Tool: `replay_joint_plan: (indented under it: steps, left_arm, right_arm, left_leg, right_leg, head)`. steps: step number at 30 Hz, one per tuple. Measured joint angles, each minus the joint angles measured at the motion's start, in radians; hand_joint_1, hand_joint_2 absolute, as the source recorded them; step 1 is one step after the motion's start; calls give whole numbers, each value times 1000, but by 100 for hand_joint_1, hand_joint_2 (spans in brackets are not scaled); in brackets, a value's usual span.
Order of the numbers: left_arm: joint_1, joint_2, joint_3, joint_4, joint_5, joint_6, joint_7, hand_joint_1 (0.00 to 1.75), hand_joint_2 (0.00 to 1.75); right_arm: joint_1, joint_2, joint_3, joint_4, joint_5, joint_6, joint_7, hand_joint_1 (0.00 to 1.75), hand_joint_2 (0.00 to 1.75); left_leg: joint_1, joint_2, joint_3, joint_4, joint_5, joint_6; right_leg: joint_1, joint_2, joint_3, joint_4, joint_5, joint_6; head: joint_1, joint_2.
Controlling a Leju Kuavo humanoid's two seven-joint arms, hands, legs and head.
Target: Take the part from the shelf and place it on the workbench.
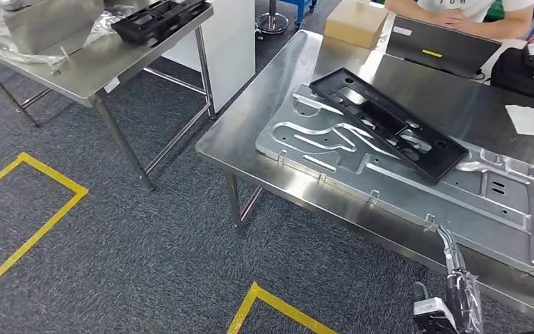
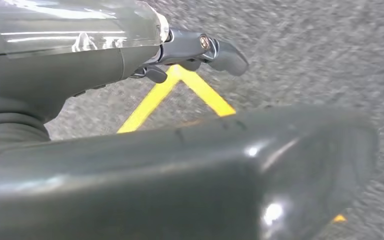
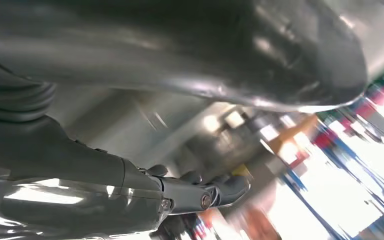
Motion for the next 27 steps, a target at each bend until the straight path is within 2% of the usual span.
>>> replay_joint_plan:
  steps: [1, 2, 3, 4, 5, 6, 8, 9, 10, 11, 13, 14, 15, 16, 17, 18, 19, 20, 21, 22, 23, 24, 25, 26, 27]
  left_arm:
    - [1, -1, 0, 0, -5, 0, 0, 0, 0]
    - [1, -3, 0, 0, -9, 1, 0, 0, 0]
    - [1, -4, 0, 0, -13, 2, 0, 0, 0]
    - [0, -6, -1, 0, -17, 4, 0, 0, 0]
    - [-1, -7, -2, 0, -21, 7, 1, 0, 0]
    - [-1, -8, -3, 0, -26, 10, 1, 0, 0]
    - [1, -7, -6, 0, -36, 16, 3, 0, 0]
    - [3, -6, -8, 0, -42, 17, 3, 0, 0]
    - [5, -5, -9, 0, -48, 19, 3, 0, 0]
    - [6, -4, -12, 0, -53, 20, 2, 0, 0]
    - [6, -2, -18, 0, -65, 21, -2, 0, 0]
    - [6, -1, -23, 0, -70, 21, -4, 0, 0]
    - [7, 1, -28, 0, -77, 21, -6, 0, 0]
    - [8, 3, -32, 0, -82, 20, -9, 0, 0]
    - [9, 5, -36, 0, -88, 20, -11, 0, 0]
    - [9, 7, -41, 0, -92, 19, -13, 0, 0]
    - [7, 9, -46, 0, -96, 18, -15, 0, 0]
    - [5, 11, -51, 0, -101, 16, -17, 0, 0]
    - [2, 13, -56, 0, -104, 15, -19, 0, 0]
    - [1, 15, -59, 0, -107, 13, -20, 0, 0]
    - [2, 17, -61, 0, -110, 13, -22, 0, 0]
    - [4, 19, -62, 0, -113, 11, -22, 0, 0]
    - [6, 21, -64, 0, -116, 10, -22, 0, 0]
    - [8, 23, -66, 0, -118, 9, -21, 0, 0]
    - [9, 24, -69, 0, -121, 7, -18, 0, 0]
  right_arm:
    - [-8, 0, -10, 54, 10, -2, -5, 0, 0]
    - [-17, 0, -22, 115, 20, -3, -11, 0, 0]
    - [-28, 0, -34, 176, 29, -5, -15, 0, 0]
    - [-44, 0, -46, 245, 41, -15, -20, 0, 0]
    - [-65, 0, -59, 325, 55, -33, -29, 0, 0]
    - [-91, 0, -71, 412, 70, -60, -43, 0, 0]
    - [-150, 0, -95, 613, 86, -107, -80, 0, 0]
    - [-178, 0, -105, 715, 87, -121, -97, 0, 0]
    - [-204, 0, -113, 812, 88, -129, -111, 0, 0]
    - [-226, 0, -118, 901, 91, -136, -121, 0, 0]
    - [-262, 0, -123, 1066, 105, -151, -124, 0, 0]
    - [-277, 1, -123, 1140, 115, -158, -114, 0, 0]
    - [-290, 3, -124, 1207, 127, -165, -100, 0, 0]
    - [-302, 5, -123, 1262, 140, -170, -79, 0, 0]
    - [-313, 8, -123, 1311, 151, -173, -53, 0, 0]
    - [-324, 10, -121, 1352, 162, -173, -25, 0, 0]
    - [-331, 12, -119, 1385, 173, -169, 7, 0, 0]
    - [-337, 14, -116, 1416, 183, -161, 40, 0, 0]
    - [-341, 16, -113, 1442, 192, -151, 74, 0, 0]
    - [-342, 18, -109, 1464, 200, -138, 108, 0, 0]
    - [-343, 20, -106, 1483, 205, -120, 146, 0, 0]
    - [-344, 21, -104, 1501, 207, -99, 191, 0, 0]
    - [-344, 22, -102, 1517, 207, -74, 237, 0, 0]
    - [-342, 23, -101, 1533, 205, -46, 287, 0, 0]
    - [-339, 24, -101, 1548, 202, -16, 338, 0, 0]
  left_leg:
    - [-3, -12, -16, 4, 10, 0]
    - [-5, -25, -31, 9, 19, -1]
    - [-6, -37, -44, 13, 28, -2]
    - [-8, -47, -56, 17, 37, -5]
    - [-7, -56, -64, 18, 47, -10]
    - [-6, -63, -69, 18, 57, -15]
    - [-4, -79, -76, 12, 78, -28]
    - [-3, -75, -82, 16, 75, -33]
    - [-4, -62, -91, 32, 56, -38]
    - [-3, -43, -104, 67, 17, -43]
    - [3, -8, -138, 189, -88, -54]
    - [7, -1, -151, 254, -120, -60]
    - [10, 3, -152, 300, -127, -66]
    - [14, 6, -139, 315, -110, -71]
    - [17, 11, -108, 297, -82, -74]
    - [20, 24, -58, 243, -61, -76]
    - [19, 46, 4, 167, -61, -76]
    - [15, 64, 58, 94, -73, -70]
    - [11, 78, 94, 38, -90, -62]
    - [6, 81, 109, 8, -102, -52]
    - [3, 73, 105, 0, -99, -39]
    - [3, 66, 97, -2, -90, -28]
    - [4, 60, 88, -4, -80, -18]
    - [4, 53, 76, -7, -67, -8]
    - [3, 45, 62, -8, -54, 0]
  right_leg:
    - [3, 2, 22, -8, 19, -5]
    - [7, 8, 61, -51, 49, -13]
    - [12, 24, 110, -120, 70, -24]
    - [15, 43, 157, -194, 79, -34]
    - [18, 60, 189, -250, 81, -41]
    - [21, 70, 205, -285, 76, -46]
    - [23, 59, 203, -299, 88, -49]
    - [21, 47, 199, -304, 98, -54]
    - [19, 35, 192, -308, 109, -60]
    - [16, 22, 183, -311, 120, -65]
    - [18, -6, 159, -309, 138, -69]
    - [18, -21, 146, -307, 147, -68]
    - [18, -37, 131, -303, 155, -66]
    - [18, -52, 115, -299, 164, -64]
    - [18, -65, 100, -293, 171, -61]
    - [18, -76, 85, -286, 177, -57]
    - [18, -87, 73, -278, 182, -52]
    - [19, -97, 65, -272, 187, -47]
    - [19, -107, 62, -267, 192, -41]
    - [19, -118, 62, -266, 197, -35]
    - [18, -128, 63, -267, 204, -28]
    - [15, -124, 62, -264, 203, -20]
    - [12, -104, 57, -255, 186, -14]
    - [11, -76, 48, -228, 149, -8]
    - [9, -43, 35, -183, 95, -5]
  head:
    - [0, 0]
    - [0, 0]
    - [0, 0]
    - [0, 0]
    - [0, 0]
    - [0, 0]
    - [0, 0]
    - [0, 0]
    - [0, 0]
    - [-1, 0]
    - [-1, 0]
    - [-1, 0]
    - [-1, 0]
    - [-1, 0]
    - [-1, 0]
    - [-1, 0]
    - [-1, 0]
    - [-1, 0]
    - [-1, 0]
    - [-1, 0]
    - [0, 0]
    - [0, 0]
    - [0, 0]
    - [0, 0]
    - [0, 0]
